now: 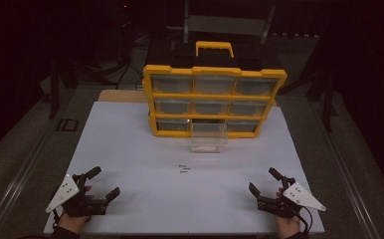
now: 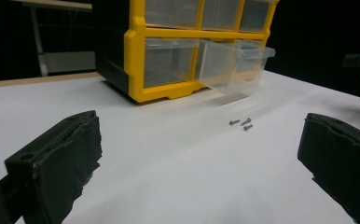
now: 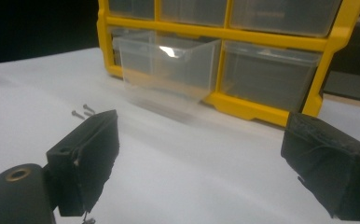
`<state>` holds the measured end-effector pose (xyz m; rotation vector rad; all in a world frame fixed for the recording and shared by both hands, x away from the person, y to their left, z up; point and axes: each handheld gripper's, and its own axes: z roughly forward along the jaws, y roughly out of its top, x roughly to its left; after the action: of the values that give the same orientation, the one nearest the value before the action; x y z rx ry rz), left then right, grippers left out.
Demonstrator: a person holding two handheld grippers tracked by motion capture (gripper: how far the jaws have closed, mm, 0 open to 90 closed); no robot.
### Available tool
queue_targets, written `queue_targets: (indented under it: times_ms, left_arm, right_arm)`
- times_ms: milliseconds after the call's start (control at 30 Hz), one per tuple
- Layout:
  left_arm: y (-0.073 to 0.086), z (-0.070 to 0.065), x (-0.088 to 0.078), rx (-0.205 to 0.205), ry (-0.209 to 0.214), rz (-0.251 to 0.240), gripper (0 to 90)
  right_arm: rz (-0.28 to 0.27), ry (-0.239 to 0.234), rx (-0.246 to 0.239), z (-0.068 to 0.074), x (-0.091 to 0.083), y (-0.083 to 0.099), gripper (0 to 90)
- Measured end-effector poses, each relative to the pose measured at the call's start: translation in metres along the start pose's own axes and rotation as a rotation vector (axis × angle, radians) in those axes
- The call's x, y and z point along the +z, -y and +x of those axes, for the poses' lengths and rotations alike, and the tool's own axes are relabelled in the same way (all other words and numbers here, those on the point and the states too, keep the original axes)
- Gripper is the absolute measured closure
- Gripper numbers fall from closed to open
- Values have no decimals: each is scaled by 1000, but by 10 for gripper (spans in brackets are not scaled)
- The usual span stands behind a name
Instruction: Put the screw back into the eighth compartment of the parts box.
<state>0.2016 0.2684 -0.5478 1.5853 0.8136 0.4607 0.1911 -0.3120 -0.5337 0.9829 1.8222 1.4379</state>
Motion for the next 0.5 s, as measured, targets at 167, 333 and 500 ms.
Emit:
queue_targets:
  times_ms: [167,333,500]
  left_arm:
    - [1,0,2,-1,-5,17,0]
    - [-3,-1,2,1,-3,13,0]
    - [-16,-4,1,-12,16,-23,0]
  right_arm:
    - [-19,-10,-1,2,-3,-4,115]
    - [-20,-18,7,3,-4,-5,114]
    - [-33,-13,3,5,-6,-7,115]
